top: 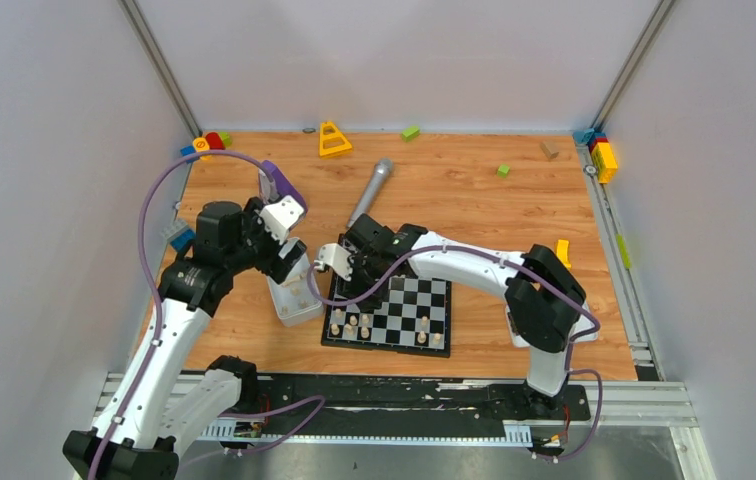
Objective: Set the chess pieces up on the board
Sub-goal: Move the chess piece to the chessboard, then adjust the chess piece on the chessboard.
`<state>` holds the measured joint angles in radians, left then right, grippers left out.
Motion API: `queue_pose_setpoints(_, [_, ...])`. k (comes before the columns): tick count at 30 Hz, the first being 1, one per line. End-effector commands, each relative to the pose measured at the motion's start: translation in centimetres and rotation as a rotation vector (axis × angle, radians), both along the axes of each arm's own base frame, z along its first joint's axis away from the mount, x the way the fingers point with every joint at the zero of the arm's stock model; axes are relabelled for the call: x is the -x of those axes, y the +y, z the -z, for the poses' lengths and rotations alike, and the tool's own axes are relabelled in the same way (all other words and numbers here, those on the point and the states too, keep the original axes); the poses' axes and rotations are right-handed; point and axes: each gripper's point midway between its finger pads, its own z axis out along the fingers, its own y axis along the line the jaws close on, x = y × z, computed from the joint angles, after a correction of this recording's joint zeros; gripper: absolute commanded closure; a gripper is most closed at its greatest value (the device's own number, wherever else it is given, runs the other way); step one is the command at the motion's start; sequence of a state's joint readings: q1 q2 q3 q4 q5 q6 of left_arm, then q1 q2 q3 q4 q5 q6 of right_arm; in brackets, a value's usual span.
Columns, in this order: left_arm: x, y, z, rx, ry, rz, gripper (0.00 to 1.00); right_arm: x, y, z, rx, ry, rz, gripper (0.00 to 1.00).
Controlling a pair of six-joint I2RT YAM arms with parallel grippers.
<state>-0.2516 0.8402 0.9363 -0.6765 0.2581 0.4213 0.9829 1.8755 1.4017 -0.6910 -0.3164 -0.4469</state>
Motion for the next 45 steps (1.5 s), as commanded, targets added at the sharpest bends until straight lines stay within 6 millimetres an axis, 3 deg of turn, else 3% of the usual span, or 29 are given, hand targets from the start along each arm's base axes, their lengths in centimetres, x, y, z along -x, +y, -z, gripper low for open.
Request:
queue_pose_setpoints(1, [-0.1,-0.4,0.8,-0.009,0.008,0.043,0.05,-1.1,1.0,-5.6,-0.146,-0.039,0.009,0.55])
queue_pose_setpoints(7, [0.0,-1.1,1.5,-0.024,0.022,0.118,0.05,-0.1,-0.4,-6.3,-0.175,0.01,-0.002,0.55])
queue_pose_setpoints(12, [1.0,-2.8,2.9,-0.002,0.059,0.247,0.06,-1.8,-3.0,-5.8,-0.175,0.037,0.078,0.58])
queue_pose_setpoints(20, [1.7,-6.1,7.6,-0.093,0.225,0.437,0.24,-5.2,-8.1,-8.2,-0.26,0.01,0.249,0.6])
queue_pose_setpoints(25, [3.0,-9.4,10.2,-0.165,0.298,0.559,0.3,-6.8,-11.2,-9.4,-0.307,-0.025,0.347,0.61])
queue_pose_setpoints(30, [4.0,-11.2,13.0,-0.213,0.41,0.611,0.34,-8.1,-13.6,-10.5,-0.353,-0.044,0.415,0.63])
queue_pose_setpoints(36, [5.2,-12.1,15.3,-0.27,0.477,0.639,0.35,-8.3,-14.1,-10.4,-0.365,-0.032,0.425,0.63])
queue_pose_setpoints(45, [5.4,-12.0,16.8,-0.318,0.512,0.636,0.4,-8.1,-14.1,-10.0,-0.364,-0.021,0.42,0.64])
